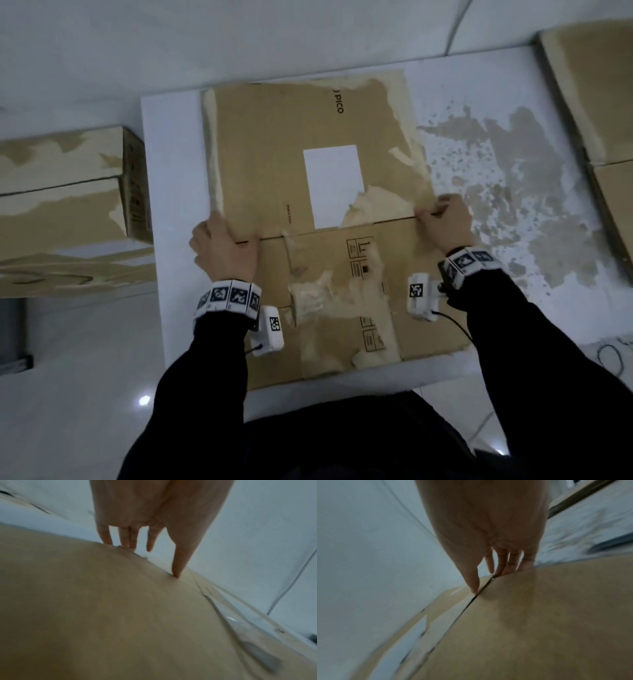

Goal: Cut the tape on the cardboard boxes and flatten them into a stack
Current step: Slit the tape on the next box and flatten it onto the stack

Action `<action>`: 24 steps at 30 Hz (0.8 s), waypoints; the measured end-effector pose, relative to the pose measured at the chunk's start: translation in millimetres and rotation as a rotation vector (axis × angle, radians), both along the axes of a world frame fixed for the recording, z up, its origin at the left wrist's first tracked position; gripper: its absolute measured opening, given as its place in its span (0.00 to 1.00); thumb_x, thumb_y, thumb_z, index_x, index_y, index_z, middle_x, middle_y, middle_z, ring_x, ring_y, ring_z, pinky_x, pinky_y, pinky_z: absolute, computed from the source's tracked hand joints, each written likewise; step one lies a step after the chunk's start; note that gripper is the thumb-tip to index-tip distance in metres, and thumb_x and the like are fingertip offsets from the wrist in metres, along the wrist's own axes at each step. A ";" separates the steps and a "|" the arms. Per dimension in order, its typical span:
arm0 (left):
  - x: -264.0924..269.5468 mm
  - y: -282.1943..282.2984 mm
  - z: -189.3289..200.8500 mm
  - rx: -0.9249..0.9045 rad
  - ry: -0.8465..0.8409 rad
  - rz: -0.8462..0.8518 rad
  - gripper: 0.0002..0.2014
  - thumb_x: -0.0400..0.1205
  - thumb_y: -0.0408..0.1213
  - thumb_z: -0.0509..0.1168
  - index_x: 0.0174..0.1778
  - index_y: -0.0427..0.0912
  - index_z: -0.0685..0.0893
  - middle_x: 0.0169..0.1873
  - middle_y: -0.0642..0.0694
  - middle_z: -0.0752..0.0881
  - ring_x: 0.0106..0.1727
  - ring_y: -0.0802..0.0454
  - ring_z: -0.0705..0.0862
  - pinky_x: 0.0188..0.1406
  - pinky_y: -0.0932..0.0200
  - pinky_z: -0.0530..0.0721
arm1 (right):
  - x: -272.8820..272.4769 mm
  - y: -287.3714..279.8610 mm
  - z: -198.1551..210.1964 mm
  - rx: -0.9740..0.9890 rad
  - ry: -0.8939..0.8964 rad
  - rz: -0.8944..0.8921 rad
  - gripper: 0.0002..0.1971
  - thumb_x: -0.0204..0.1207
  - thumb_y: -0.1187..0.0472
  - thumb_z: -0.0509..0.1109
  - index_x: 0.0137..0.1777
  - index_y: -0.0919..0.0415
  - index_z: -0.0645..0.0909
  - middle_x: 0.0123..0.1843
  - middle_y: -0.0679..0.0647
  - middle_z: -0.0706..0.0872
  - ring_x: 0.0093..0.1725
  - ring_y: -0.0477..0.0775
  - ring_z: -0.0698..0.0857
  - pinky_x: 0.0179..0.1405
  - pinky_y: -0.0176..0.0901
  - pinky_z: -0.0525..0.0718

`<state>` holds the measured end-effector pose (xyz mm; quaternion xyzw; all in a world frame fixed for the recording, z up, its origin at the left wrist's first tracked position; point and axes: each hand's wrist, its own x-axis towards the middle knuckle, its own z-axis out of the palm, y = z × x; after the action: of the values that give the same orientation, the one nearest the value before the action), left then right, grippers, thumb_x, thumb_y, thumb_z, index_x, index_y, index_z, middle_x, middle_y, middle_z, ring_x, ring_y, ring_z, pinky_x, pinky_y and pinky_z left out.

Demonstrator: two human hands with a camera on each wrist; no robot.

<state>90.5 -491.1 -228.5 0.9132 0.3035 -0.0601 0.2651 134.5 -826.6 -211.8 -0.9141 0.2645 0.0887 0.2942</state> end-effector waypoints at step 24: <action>0.9 -235.2 156.5 -0.337 -0.549 0.037 0.15 0.81 0.38 0.68 0.56 0.46 0.68 0.52 0.45 0.76 0.50 0.51 0.75 0.49 0.60 0.71 | -20.5 -259.9 134.4 0.340 -0.334 0.130 0.16 0.85 0.54 0.58 0.64 0.66 0.72 0.59 0.57 0.80 0.58 0.56 0.78 0.54 0.46 0.75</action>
<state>91.5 -726.2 -72.0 0.8330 0.2230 0.1438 0.4855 114.0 -1086.4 -77.4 -0.8686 0.1340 -0.0015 0.4771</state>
